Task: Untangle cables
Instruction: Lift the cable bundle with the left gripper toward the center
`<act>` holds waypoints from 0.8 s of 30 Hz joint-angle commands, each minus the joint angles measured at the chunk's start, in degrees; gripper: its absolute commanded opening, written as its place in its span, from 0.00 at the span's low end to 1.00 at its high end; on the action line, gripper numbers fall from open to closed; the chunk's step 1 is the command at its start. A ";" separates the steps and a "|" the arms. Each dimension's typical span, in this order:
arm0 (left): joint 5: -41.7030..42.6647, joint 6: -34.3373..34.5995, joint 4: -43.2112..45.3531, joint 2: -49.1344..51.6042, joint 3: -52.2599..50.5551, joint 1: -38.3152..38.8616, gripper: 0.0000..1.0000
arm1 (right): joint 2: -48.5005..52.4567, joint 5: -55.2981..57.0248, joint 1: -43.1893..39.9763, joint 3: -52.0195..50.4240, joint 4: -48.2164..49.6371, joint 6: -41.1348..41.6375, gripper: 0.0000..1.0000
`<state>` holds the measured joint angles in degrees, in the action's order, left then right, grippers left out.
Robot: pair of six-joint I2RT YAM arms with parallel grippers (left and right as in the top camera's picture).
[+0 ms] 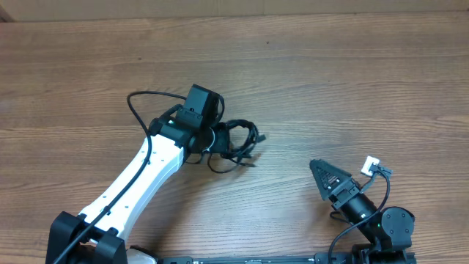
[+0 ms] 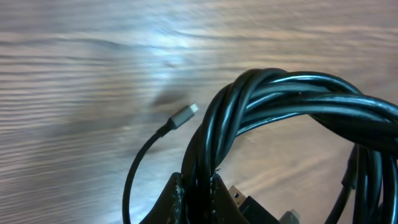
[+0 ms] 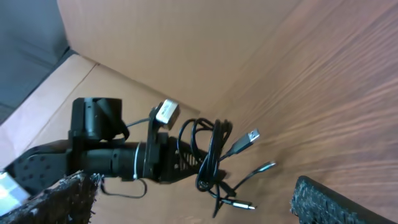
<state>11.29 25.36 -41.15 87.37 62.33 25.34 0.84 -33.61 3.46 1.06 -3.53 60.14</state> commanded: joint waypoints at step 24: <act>34.03 27.54 1.11 -0.87 1.25 -3.02 0.04 | -0.68 -8.46 0.39 -0.63 -0.11 9.94 0.70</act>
<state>41.32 47.33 -39.94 87.37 62.33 23.83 0.84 -42.83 3.49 1.06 -3.90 64.73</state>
